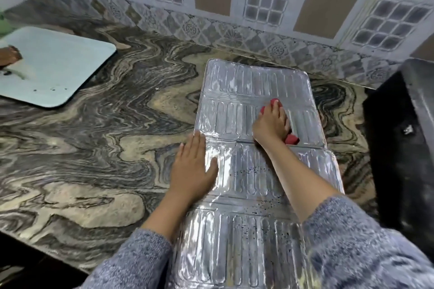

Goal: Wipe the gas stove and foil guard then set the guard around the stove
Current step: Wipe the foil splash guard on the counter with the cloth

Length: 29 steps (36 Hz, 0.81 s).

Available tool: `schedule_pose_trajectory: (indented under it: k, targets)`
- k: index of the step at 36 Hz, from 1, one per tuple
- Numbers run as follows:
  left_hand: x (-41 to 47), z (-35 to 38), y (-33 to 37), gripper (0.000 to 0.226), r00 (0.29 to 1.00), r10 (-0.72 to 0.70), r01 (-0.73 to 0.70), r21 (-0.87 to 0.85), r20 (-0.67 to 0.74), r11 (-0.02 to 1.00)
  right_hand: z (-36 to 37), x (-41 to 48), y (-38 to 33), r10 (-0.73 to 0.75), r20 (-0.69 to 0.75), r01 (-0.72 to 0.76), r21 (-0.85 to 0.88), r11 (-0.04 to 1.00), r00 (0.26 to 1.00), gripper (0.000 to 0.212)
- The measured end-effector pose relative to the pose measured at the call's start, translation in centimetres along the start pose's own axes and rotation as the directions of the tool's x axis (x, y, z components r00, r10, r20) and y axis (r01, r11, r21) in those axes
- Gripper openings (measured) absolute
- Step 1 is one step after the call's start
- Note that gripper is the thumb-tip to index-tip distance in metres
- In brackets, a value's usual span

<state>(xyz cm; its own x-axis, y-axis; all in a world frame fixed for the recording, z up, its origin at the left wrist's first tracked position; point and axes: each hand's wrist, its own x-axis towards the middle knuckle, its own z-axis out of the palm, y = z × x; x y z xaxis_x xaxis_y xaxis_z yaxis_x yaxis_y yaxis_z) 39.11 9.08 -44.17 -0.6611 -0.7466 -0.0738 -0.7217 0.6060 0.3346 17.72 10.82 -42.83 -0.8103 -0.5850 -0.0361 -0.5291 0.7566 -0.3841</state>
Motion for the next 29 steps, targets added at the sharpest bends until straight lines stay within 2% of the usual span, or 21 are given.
schedule_pose_trajectory:
  k: [5, 9, 16, 19, 25, 29]
  targets:
    - [0.2, -2.0, -1.8, 0.074, 0.982, 0.117, -0.105, -0.092, 0.148, 0.99, 1.0, -0.8, -1.8, -0.098, 0.009, 0.098, -0.005, 0.995, 0.995, 0.051]
    - [-1.1, -1.5, -3.6, 0.084, 0.993, 0.1, -0.098, -0.023, 0.067, 0.995, 1.2, -0.6, -1.8, -0.085, 0.005, 0.085, -0.016, 0.996, 0.996, 0.05]
    - [-1.4, -0.6, -3.8, 0.078, 0.994, 0.105, -0.104, 0.008, -0.018, 0.994, 2.1, -0.8, -4.3, 0.024, -0.019, -0.025, -0.02, 0.999, 1.0, 0.051]
    - [-1.6, -0.8, -3.8, 0.076, 0.993, 0.112, -0.112, -0.005, -0.031, 0.994, 3.0, -1.1, -6.4, 0.002, -0.028, -0.003, -0.017, 1.0, 1.0, 0.051]
    - [-1.5, -1.1, -3.6, 0.079, 0.992, 0.117, -0.118, -0.015, -0.047, 0.993, 4.2, -0.9, -9.3, -0.169, 0.063, 0.17, -0.009, 0.985, 0.984, 0.051]
    - [-1.5, -1.1, -3.5, 0.079, 0.993, 0.11, -0.111, -0.022, -0.039, 0.994, 4.0, -0.6, -9.6, -0.4, 0.165, 0.408, -0.016, 0.913, 0.902, 0.051]
